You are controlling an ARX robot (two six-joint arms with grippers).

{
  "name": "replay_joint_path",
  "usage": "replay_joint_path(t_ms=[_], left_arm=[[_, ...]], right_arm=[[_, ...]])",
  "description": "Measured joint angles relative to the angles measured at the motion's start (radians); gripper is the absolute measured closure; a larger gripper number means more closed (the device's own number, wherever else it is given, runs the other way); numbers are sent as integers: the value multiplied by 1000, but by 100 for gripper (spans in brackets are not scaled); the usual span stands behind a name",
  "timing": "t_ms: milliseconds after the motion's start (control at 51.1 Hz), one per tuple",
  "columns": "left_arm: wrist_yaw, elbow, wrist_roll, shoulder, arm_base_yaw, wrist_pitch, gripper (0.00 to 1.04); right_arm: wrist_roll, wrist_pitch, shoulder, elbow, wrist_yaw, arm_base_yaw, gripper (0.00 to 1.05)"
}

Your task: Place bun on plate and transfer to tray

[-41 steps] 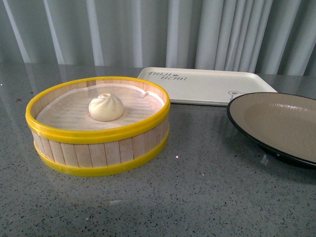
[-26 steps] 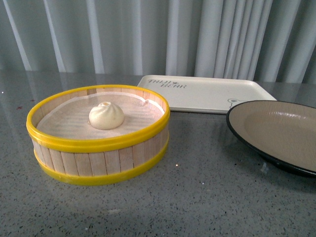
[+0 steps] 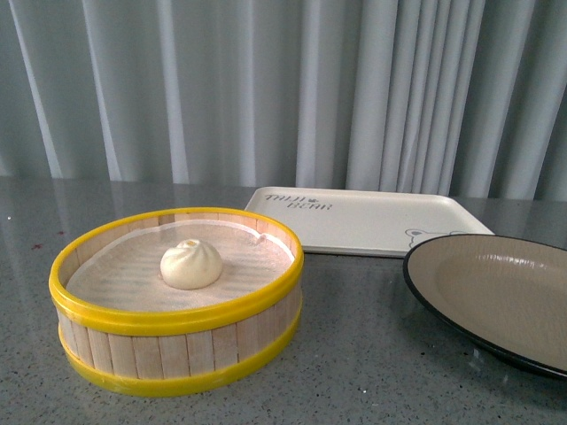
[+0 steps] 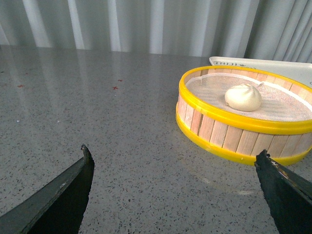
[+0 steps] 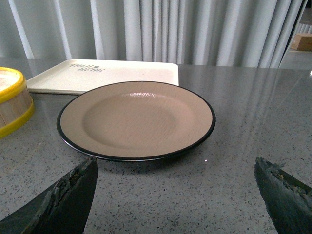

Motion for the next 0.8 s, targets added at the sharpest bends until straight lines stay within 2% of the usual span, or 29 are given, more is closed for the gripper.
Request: replay_joint_path(t_ms=[254,352,411,469,567,645,802], left_arm=[[9,2,-3,3,3,-4,7],[200,62,-141,167,98,-108,7],[225,90,-210,296,140,-42,7],[236,132,-249,397,148,35,7],[224,230,-259,524,106,152,7],[179,308,-230,620,49,221,7],[121,491,-118,859,-71,257,7]], right_arm=[[0,0,0,0,0,0,9],[0,0,0,0,-2,0,9],[0,0,-1,0,-1,0,9],[0,0,-1,0,1,0,9],[0,0,-1,0,0,0,9],[0,0,-1,0,-1,0,9],[0,0,-1,0,0,0,9]])
